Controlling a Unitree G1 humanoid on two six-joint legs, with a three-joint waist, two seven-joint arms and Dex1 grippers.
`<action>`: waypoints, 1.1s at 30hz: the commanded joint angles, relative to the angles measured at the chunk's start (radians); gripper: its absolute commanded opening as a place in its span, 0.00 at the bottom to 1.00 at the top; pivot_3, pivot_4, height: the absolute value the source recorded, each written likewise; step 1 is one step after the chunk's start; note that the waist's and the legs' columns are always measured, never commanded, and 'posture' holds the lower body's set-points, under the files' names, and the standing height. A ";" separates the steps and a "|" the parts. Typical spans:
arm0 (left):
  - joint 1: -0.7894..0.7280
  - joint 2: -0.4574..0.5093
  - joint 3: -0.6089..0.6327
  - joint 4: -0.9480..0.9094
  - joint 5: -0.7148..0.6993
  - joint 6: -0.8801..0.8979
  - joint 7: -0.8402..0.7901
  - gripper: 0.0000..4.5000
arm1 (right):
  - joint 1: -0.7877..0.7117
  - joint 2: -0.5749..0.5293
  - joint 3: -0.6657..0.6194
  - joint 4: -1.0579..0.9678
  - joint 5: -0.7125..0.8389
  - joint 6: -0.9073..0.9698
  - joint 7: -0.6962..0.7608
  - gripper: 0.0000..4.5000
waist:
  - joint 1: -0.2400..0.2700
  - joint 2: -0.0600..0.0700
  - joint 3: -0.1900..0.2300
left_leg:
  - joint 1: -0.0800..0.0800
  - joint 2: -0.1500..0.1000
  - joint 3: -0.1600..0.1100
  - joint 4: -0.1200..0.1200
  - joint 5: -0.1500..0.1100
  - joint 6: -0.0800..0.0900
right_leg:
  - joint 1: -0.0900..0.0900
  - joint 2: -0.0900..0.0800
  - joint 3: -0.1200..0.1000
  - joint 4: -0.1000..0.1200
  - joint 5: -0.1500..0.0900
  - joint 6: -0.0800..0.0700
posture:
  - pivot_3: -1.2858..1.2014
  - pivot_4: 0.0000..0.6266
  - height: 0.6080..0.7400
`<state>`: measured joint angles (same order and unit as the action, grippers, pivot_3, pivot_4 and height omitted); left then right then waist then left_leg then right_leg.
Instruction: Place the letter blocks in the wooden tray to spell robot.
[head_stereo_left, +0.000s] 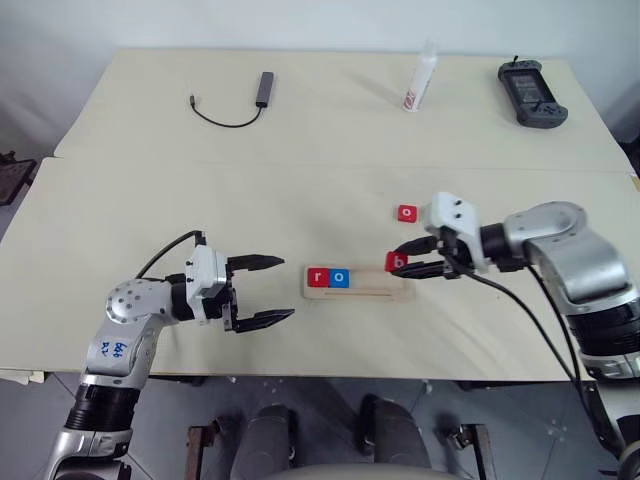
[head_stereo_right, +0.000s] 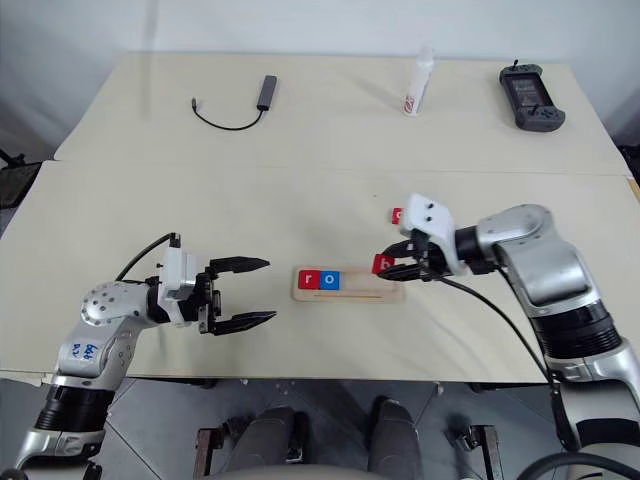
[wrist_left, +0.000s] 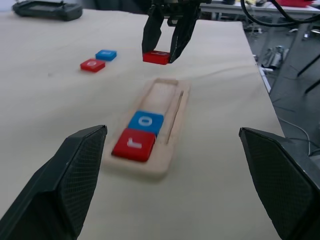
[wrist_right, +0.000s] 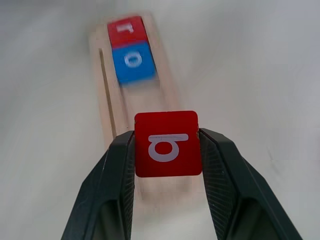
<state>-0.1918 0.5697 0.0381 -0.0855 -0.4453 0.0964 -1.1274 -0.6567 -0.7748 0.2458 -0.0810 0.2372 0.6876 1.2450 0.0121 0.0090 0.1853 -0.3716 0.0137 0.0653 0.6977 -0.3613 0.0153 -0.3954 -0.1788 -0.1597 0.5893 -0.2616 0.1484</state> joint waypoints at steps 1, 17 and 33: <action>0.017 -0.002 0.022 -0.066 -0.021 -0.001 0.029 1.00 | -0.014 0.032 0.040 -0.031 -0.028 0.017 -0.052 0.32 | 0.004 0.000 0.000 | 0.000 0.000 0.000 0.000 0.000 0.000 | 0.000 0.000 0.000 0.000 0.000 0.000 | 0.52 0.24 1.00; 0.058 0.005 0.038 -0.123 -0.022 0.012 0.081 1.00 | -0.054 0.111 0.113 0.002 -0.071 -0.024 -0.087 0.72 | -0.004 0.000 0.000 | 0.000 0.000 0.001 0.000 0.000 0.000 | 0.000 0.001 0.000 0.000 0.000 0.000 | 0.52 0.24 1.00; 0.040 -0.003 0.023 -0.100 -0.018 0.008 0.074 1.00 | 0.076 -0.005 0.007 -0.070 -0.049 -0.001 -0.123 0.43 | -0.014 0.000 0.000 | 0.001 0.000 0.001 0.000 0.000 0.000 | 0.000 0.001 0.000 0.000 0.000 0.000 | 0.52 0.24 1.00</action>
<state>-0.1459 0.5674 0.0588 -0.1780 -0.4463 0.1108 -1.0486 -0.5750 -0.7795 0.2689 -0.1153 0.1861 0.6833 1.1349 -0.0016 0.0091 0.1853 -0.3709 0.0144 0.0667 0.6972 -0.3617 0.0149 -0.3955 -0.1782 -0.1594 0.5895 -0.2615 0.1485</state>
